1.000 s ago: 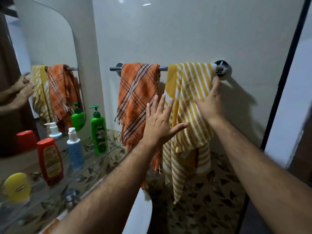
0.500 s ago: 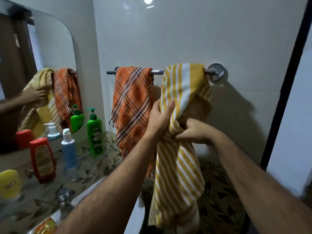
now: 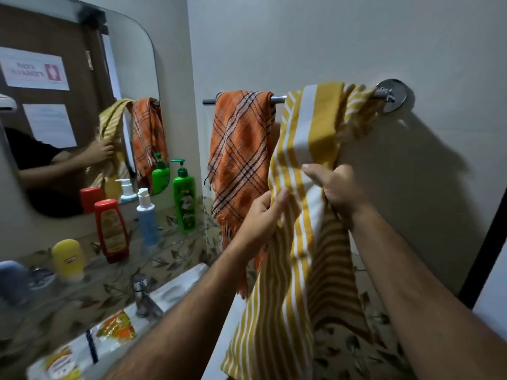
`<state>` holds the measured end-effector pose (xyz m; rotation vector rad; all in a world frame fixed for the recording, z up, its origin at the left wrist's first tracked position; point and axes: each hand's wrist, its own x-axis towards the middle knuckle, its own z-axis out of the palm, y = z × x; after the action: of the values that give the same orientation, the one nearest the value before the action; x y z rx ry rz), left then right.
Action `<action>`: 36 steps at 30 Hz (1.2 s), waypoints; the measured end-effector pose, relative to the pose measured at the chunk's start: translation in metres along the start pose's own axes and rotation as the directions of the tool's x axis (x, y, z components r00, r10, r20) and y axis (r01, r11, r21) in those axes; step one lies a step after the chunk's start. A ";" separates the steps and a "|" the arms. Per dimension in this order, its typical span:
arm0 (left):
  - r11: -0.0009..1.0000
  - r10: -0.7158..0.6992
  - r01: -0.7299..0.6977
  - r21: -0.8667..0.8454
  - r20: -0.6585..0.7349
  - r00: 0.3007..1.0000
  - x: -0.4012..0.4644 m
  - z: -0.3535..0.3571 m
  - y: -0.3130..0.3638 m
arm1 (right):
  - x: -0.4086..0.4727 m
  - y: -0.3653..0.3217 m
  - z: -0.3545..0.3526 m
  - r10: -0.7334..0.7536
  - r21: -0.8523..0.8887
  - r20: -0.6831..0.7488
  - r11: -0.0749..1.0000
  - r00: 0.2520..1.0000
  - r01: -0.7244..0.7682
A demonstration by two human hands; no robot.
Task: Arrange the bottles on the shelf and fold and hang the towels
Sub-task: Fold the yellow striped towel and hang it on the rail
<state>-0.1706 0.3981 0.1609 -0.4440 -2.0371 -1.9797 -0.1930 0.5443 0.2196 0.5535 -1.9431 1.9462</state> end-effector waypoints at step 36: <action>0.908 -0.414 0.326 -0.262 -0.674 0.612 -0.233 -0.190 -0.069 | -0.192 0.146 0.240 0.253 0.273 0.787 0.674 0.562 -0.686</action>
<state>0.0117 0.1993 0.0119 0.7267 -1.5590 -2.0172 -0.0901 0.3098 -0.0044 1.1457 -2.0436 3.1023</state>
